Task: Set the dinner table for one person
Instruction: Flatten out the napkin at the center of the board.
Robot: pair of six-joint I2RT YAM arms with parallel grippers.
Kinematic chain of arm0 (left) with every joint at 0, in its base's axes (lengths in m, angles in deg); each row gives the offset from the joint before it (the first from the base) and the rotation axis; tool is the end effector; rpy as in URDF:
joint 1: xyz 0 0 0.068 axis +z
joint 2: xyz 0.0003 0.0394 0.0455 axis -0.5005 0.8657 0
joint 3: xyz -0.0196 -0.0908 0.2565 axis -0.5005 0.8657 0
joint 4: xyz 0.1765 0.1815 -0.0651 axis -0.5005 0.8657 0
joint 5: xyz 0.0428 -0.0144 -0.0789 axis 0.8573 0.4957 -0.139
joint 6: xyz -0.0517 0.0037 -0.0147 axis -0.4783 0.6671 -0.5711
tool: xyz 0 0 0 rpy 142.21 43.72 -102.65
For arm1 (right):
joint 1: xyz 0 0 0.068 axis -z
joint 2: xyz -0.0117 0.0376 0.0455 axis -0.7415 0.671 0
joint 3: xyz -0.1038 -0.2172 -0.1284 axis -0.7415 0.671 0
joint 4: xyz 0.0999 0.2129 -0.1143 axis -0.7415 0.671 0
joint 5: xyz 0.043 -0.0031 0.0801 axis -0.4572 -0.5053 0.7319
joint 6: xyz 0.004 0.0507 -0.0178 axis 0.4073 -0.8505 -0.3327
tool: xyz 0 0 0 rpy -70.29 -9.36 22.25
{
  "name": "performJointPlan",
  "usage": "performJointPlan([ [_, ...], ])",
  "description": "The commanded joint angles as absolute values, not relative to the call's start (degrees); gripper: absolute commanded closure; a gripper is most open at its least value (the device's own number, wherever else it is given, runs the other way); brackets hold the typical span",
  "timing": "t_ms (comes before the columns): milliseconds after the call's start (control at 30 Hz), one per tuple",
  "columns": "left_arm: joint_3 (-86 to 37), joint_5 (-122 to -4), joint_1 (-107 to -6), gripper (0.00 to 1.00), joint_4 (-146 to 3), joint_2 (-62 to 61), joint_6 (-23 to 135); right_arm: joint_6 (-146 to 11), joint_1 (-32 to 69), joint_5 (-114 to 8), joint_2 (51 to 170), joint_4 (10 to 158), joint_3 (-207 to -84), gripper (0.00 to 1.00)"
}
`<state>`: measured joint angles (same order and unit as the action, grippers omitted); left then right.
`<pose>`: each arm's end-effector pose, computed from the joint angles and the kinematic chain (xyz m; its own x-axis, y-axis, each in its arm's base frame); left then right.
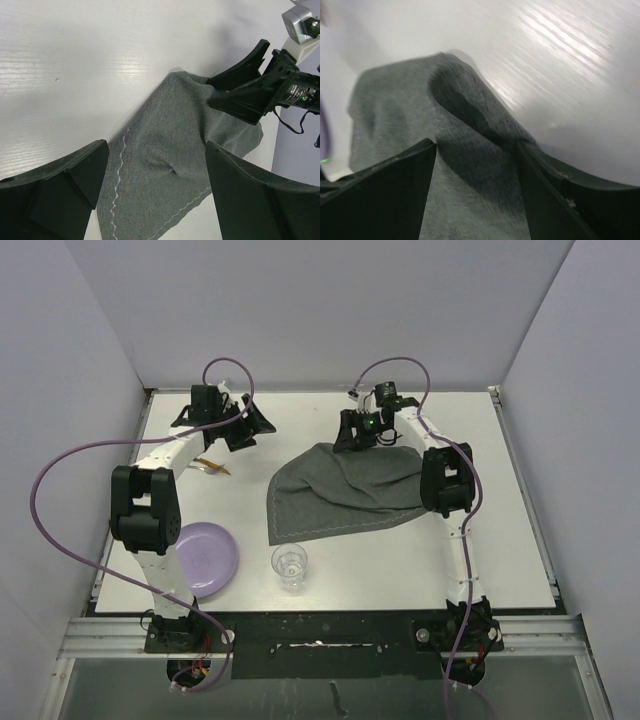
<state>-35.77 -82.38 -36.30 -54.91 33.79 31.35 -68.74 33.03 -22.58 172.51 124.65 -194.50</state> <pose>0.4317 -0.0639 0.2354 -0.7896 -0.4342 -0.4337 -0.0216 0.7259 -0.6875 0.5114 0.1581 0.1611 -0.8959 -0.1254 -0.4262 -0.3831 0.7039 0.5981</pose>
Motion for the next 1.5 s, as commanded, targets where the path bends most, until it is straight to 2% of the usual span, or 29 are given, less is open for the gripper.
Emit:
performJointPlan([
  [0,-35.7,-83.5,-35.8,0.23,-57.2,28.7,32.1,-68.1,32.9,-20.8,173.9,124.8,-196.8,0.36],
  [67,-35.4,-83.7,-35.6,0.23,-57.3,28.4,32.1,-68.1,32.8,-21.2,173.9,125.0,-196.6,0.51],
  [100,-35.1,-83.7,-35.6,0.23,-57.5,28.1,32.0,-68.1,32.8,-21.7,173.8,125.3,-196.5,0.64],
  [167,-34.6,-83.7,-35.6,0.23,-57.8,27.6,32.0,-68.3,32.3,-23.5,173.2,126.2,-196.3,0.96],
  [200,-34.5,-83.7,-35.6,0.23,-57.8,27.5,31.9,-68.3,32.2,-24.9,172.7,126.6,-196.1,1.00],
  [800,-28.7,-84.5,-36.1,0.23,-59.8,20.6,30.1,-67.9,19.7,-41.7,149.4,130.6,-178.2,1.00],
  [1300,-25.6,-83.8,-37.1,0.23,-58.8,15.2,30.5,-78.4,12.3,-48.3,135.0,125.8,-143.9,1.00],
  [1467,-24.0,-83.3,-37.2,0.22,-58.9,14.7,30.6,-81.5,6.9,-50.8,133.4,123.3,-137.1,1.00],
])
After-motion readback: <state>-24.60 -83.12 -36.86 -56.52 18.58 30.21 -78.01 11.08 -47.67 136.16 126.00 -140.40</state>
